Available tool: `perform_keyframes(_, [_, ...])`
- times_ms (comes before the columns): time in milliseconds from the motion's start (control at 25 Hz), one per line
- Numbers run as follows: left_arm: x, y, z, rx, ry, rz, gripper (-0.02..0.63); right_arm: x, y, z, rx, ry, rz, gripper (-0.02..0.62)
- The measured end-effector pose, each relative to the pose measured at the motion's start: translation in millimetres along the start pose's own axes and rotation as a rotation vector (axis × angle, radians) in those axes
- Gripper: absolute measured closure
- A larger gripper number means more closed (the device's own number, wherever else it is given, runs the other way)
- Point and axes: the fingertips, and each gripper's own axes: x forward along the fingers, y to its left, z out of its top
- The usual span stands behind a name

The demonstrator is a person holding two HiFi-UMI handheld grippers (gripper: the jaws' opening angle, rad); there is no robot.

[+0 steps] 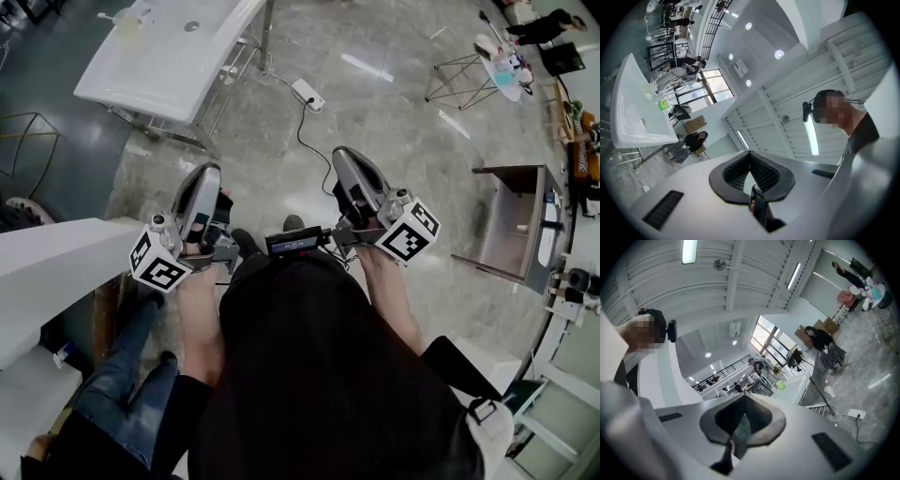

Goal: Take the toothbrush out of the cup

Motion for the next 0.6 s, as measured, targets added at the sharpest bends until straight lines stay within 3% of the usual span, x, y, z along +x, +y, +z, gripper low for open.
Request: perform_keyframes(600, [-42, 19, 32, -0.022, -0.022, -0.029, 0.597, 33, 29, -32, -0.03, 0.003, -0.025, 0.589])
